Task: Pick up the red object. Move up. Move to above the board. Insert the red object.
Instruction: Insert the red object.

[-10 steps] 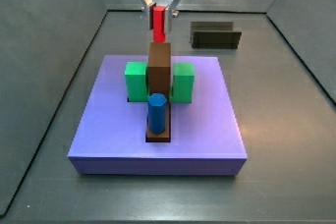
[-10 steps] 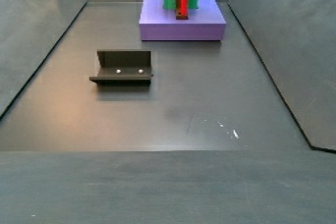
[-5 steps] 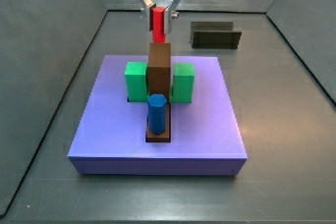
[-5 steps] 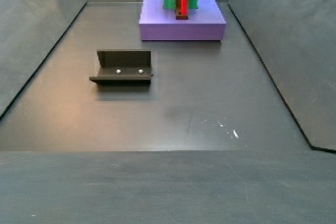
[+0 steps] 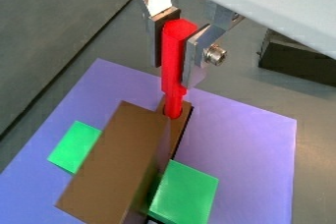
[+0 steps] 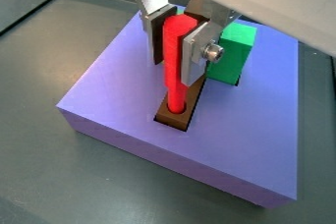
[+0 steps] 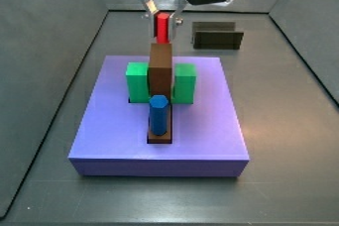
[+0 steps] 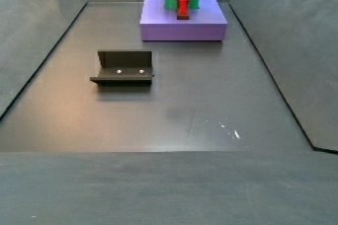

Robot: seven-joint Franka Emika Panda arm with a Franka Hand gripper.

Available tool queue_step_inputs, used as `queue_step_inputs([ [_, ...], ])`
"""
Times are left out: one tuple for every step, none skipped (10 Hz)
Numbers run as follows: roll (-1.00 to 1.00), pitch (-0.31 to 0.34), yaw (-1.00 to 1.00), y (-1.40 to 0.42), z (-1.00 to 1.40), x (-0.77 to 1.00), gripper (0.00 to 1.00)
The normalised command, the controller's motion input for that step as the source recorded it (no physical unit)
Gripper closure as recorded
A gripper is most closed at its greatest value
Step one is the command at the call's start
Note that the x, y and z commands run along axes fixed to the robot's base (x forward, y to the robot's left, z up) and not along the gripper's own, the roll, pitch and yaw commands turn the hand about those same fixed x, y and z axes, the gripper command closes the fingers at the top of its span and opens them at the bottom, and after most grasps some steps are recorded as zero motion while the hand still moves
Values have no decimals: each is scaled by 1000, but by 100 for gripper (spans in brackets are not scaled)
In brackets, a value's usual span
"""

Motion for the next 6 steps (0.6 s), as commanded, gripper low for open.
queue_step_inputs([
  [10,0,0,0,-171,89,100],
  [113,0,0,0,-140,114,100],
  [271,14,-17,0,-177,69,100],
  [346,20,-34,0,-177,17,100],
  [369,24,-40,0,-177,0,100],
  [243,6,-26,0,-214,0,100],
])
